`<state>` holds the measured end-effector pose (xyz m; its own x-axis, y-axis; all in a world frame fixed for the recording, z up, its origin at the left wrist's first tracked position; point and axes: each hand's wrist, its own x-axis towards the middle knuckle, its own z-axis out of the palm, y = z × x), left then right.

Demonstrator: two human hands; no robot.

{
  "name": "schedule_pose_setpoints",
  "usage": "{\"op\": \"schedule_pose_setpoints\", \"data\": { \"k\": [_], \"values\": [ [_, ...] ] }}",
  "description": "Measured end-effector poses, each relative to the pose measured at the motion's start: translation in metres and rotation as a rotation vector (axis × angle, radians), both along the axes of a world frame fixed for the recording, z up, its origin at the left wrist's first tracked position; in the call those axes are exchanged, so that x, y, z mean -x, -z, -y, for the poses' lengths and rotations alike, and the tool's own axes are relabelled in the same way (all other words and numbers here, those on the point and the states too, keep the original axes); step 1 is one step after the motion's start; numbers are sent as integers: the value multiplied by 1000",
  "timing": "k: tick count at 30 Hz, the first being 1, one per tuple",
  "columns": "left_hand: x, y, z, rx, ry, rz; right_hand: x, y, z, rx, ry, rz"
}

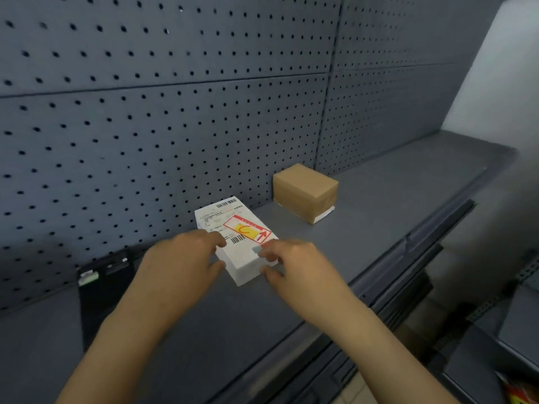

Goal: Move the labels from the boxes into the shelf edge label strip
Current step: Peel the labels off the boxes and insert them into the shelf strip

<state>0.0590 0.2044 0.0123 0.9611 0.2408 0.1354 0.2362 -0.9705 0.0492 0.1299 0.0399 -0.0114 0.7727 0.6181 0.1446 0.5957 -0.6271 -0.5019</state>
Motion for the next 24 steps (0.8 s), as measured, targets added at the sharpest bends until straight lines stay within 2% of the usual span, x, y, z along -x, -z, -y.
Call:
{"op": "schedule_pose_setpoints", "data": {
  "k": [5, 11, 18, 24],
  "values": [
    [-32, 0, 1, 4, -161, -1, -56, 2, -17, -35, -143, 17],
    [-55, 1, 3, 17, -283, 8, -99, 4, -41, 7, -168, 74],
    [-67, 4, -9, 42, -347, 24, -115, 14, -59, 142, -157, 11],
    [-65, 9, -13, 50, -368, 44, -126, 14, -58, 122, -72, -74]
  ]
}}
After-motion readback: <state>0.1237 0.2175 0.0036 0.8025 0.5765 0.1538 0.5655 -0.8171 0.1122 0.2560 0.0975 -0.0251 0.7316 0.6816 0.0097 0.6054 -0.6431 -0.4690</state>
